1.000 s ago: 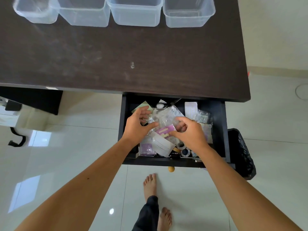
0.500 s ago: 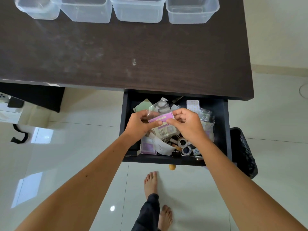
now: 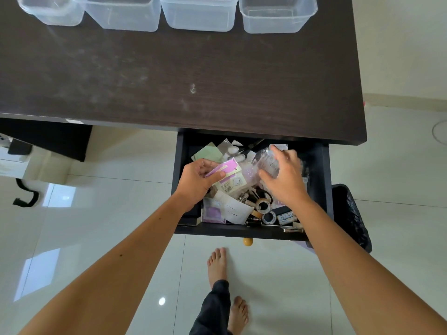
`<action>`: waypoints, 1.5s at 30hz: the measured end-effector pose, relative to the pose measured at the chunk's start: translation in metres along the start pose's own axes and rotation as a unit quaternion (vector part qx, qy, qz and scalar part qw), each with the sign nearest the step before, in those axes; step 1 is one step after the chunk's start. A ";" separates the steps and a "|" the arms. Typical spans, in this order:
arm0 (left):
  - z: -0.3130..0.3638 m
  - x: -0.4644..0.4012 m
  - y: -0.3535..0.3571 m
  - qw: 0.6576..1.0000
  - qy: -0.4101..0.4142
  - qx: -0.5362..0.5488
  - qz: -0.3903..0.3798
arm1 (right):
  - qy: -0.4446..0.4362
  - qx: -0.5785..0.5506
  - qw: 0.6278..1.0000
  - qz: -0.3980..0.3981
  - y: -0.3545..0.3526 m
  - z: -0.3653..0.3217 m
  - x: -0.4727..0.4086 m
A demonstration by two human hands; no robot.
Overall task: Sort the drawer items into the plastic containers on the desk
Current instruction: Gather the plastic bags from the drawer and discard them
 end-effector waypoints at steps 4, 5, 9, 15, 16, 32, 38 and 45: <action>0.001 -0.002 -0.001 1.000 0.005 -0.002 0.004 | -0.003 0.056 0.998 0.022 -0.003 0.002 -0.004; 0.002 -0.002 -0.001 1.000 0.009 -0.004 0.005 | -0.001 0.054 0.998 0.030 -0.007 0.003 -0.004; 0.003 -0.002 -0.002 1.000 0.018 -0.004 0.011 | 0.022 -0.090 0.996 0.013 -0.022 0.008 -0.003; 0.001 -0.007 -0.005 0.999 0.007 0.022 0.040 | 0.052 -0.249 0.964 0.082 -0.057 0.023 0.002; 0.001 -0.007 -0.006 0.999 0.008 0.020 0.045 | 0.060 -0.271 0.957 0.084 -0.057 0.027 0.002; 0.011 0.005 0.028 0.998 -0.002 0.021 -0.052 | 0.019 -0.222 0.975 0.024 -0.004 -0.011 0.015; 0.012 0.009 0.031 0.998 0.003 0.012 -0.059 | 0.027 -0.203 0.978 0.038 0.001 -0.006 0.018; -0.002 0.004 0.016 1.000 0.013 -0.003 -0.020 | 0.011 -0.173 0.984 0.038 -0.019 0.003 0.031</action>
Point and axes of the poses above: each hand's wrist, its own x-axis away from the middle knuckle, its own y-axis out of the palm, z = x × y, the point moved 10 cm from there along -x, towards the middle knuckle, and after that the axes turned 6 degrees about x, right-handed, at the moved point
